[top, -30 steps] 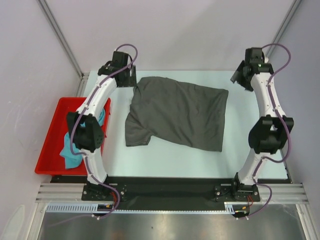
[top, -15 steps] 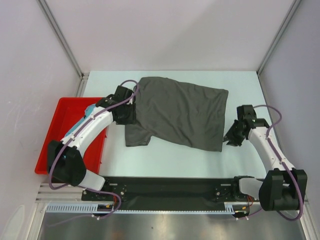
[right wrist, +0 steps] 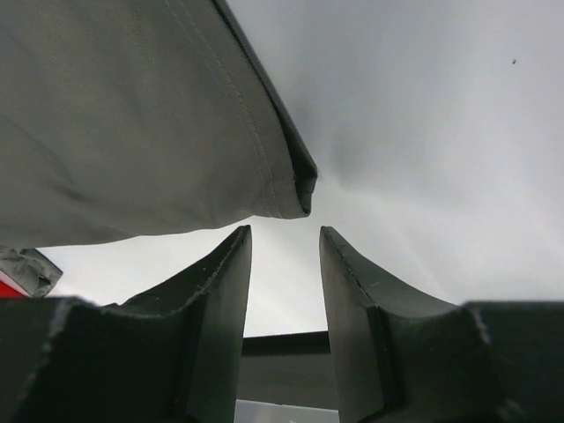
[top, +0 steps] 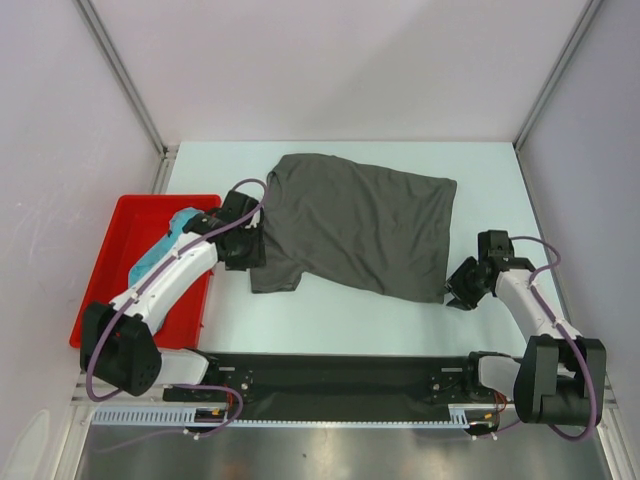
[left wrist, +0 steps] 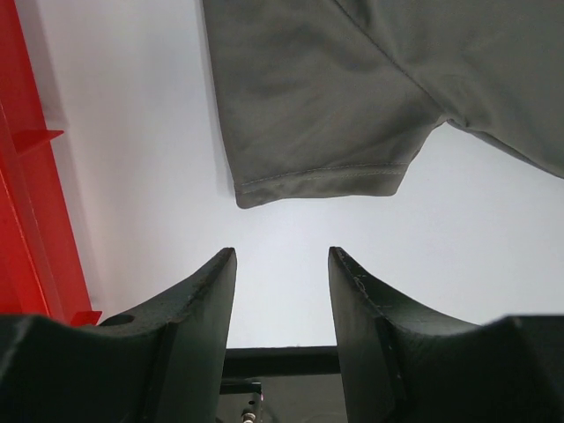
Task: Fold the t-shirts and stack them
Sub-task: Flatten the tshirt out
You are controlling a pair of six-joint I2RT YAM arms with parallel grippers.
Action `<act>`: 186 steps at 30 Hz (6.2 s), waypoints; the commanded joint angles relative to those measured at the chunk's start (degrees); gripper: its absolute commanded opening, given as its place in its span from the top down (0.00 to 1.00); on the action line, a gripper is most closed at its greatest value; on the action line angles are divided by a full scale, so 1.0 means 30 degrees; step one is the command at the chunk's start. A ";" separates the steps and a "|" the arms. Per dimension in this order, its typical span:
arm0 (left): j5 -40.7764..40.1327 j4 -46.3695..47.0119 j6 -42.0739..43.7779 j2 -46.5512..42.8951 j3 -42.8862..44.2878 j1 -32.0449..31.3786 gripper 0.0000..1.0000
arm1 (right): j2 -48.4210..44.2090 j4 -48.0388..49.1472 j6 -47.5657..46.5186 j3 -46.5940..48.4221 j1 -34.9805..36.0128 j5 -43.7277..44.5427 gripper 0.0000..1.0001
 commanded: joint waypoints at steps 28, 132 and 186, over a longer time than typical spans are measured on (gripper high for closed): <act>-0.1023 0.0238 0.0502 -0.0287 -0.0578 -0.0079 0.48 | 0.2237 0.3498 0.1282 -0.1520 0.0414 0.0887 0.68; -0.0612 0.0796 -0.3690 0.0297 0.6032 0.1121 1.00 | 0.3582 -0.1158 -0.1090 0.7934 0.1060 0.4106 1.00; 0.4571 1.1920 0.4044 -0.2519 1.0209 0.1034 1.00 | -0.3362 0.6304 -0.6715 1.3078 0.0708 0.8446 1.00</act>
